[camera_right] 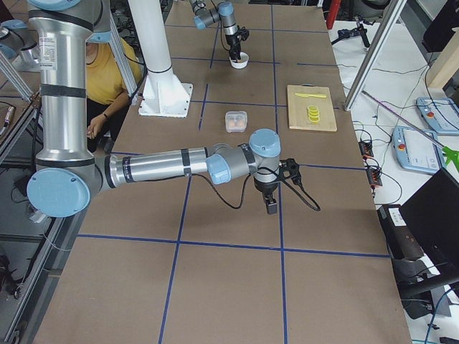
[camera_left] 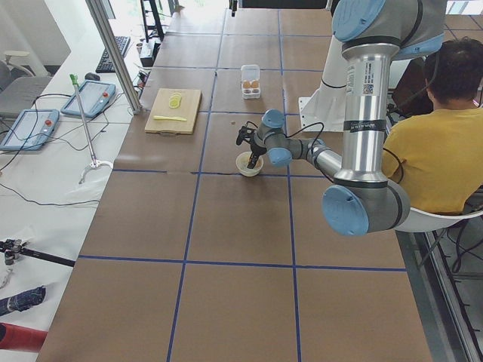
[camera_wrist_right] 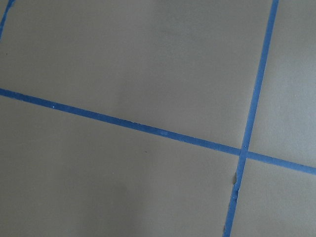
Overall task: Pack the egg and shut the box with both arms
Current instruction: 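Lower the left gripper into the bowl and grasp the brown egg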
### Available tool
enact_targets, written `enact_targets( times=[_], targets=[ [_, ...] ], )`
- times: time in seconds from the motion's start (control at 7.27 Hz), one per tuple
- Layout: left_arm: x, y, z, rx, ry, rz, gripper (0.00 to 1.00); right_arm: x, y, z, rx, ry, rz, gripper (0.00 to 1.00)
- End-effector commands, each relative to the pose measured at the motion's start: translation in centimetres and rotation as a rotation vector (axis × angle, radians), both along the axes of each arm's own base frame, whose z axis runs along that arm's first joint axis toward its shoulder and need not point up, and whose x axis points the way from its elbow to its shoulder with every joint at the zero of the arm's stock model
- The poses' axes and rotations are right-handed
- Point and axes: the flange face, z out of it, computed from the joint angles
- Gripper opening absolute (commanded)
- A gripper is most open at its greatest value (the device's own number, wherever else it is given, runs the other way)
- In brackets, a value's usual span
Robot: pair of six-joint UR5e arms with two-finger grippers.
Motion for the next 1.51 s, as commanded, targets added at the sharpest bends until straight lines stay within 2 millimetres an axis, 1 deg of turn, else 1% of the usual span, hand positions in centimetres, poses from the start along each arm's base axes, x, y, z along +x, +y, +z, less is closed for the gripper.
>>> enact_targets(
  times=[0.0, 0.14, 0.41, 0.55, 0.69, 0.83, 0.96, 1.1, 1.24, 1.38],
  targets=[
    [0.4, 0.1, 0.4, -0.003, -0.007, 0.005, 0.68, 0.0, 0.0, 0.0, 0.001, 0.0, -0.001, 1.0],
    [0.4, 0.1, 0.4, -0.003, -0.007, 0.005, 0.62, 0.0, 0.0, 0.0, 0.0, 0.0, 0.0, 1.0],
    [0.3, 0.0, 0.1, 0.003, 0.004, 0.004, 0.18, 0.0, 0.0, 0.0, 0.0, 0.0, 0.0, 1.0],
    [0.1, 0.0, -0.4, 0.013, 0.012, 0.005, 0.04, 0.0, 0.0, 0.0, 0.0, 0.0, 0.0, 1.0],
    [-0.5, -0.4, -0.8, 0.047, 0.008, 0.016, 0.0, 0.0, 0.0, 0.0, 0.001, 0.0, -0.001, 1.0],
    [-1.4, -0.3, -1.7, 0.094, 0.009, 0.036, 0.0, 0.0, 0.0, 0.0, 0.001, 0.0, -0.001, 1.0],
    [-2.1, -0.8, -3.1, 0.136, 0.023, 0.038, 0.0, 0.0, 0.0, 0.0, 0.0, 0.0, 0.0, 1.0],
    [-2.7, -2.1, -4.7, 0.179, 0.04, 0.021, 0.0, 0.0, 0.0, 0.0, 0.0, 0.0, 0.0, 1.0],
    [-1.2, -3.3, -8.7, 0.24, 0.101, 0.01, 0.0, 0.0, 0.0, -0.1, 0.001, -0.002, -0.001, 1.0],
    [0.6, -4.3, -13.2, 0.283, 0.172, 0.007, 0.0, 0.0, 0.0, -0.1, 0.002, 0.0, 0.0, 1.0]
  ],
)
